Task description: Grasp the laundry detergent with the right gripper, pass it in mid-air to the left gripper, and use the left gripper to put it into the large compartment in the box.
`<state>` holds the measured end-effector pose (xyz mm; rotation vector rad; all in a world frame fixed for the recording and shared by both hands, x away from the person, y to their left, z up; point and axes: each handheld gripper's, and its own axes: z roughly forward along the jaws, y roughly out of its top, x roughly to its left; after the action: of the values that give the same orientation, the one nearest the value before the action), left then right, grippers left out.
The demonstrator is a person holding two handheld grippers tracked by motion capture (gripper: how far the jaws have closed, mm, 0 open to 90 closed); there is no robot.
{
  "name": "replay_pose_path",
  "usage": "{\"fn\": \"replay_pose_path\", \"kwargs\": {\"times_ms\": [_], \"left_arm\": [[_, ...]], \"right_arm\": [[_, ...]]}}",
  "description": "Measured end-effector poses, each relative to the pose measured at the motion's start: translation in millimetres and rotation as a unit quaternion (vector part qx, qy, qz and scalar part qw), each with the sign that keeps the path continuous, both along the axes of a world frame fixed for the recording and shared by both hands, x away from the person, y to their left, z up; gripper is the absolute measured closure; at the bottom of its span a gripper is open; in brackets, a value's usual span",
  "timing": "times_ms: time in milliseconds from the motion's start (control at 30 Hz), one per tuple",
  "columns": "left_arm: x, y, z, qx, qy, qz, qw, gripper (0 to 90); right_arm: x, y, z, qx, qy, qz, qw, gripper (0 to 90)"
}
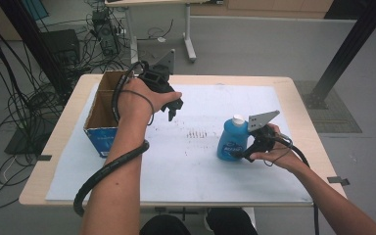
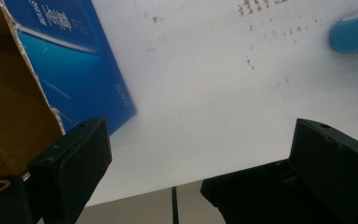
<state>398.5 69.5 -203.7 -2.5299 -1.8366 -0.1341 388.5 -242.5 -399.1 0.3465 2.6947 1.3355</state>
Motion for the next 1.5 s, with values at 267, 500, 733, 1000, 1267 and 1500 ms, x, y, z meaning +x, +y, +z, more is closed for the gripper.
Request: {"fn": "replay_pose_path", "kwargs": {"times_ms": [267,500,733,1000,1267,1500], "left_arm": [[0.0,1.2,-1.2,0.001,0.002,0.002,1.0000,6.1],[0.0,2.2,-2.2,0.002,0.003,0.001,1.0000,6.1],[0.7,1.9,-2.5,0.001,0.003,0.002,1.0000,6.1],[2.4,2.4,-4.2,0.002,0.006,-0.001,1.0000,6.2],[3.5,1.6,-5.7,0.001,0.006,-0.001,1.0000,6.1],[3.6,-0.5,-4.7,0.002,0.005,-0.001,1.0000,6.1]], "right_arm": [[1.0,-1.9,-0.1,0.010,-0.006,0.004,0.9999,14.7],[1.9,-2.9,-4.3,0.013,-0.007,0.011,0.9998,26.7],[2.8,-2.8,-5.0,0.016,-0.008,0.014,0.9997,32.4],[4.1,-2.4,-5.8,0.023,-0.006,0.020,0.9995,37.9],[5.1,-2.7,-5.9,0.025,0.000,0.023,0.9994,39.0],[5.6,-2.7,-5.7,0.024,-0.002,0.026,0.9994,39.5]]}}
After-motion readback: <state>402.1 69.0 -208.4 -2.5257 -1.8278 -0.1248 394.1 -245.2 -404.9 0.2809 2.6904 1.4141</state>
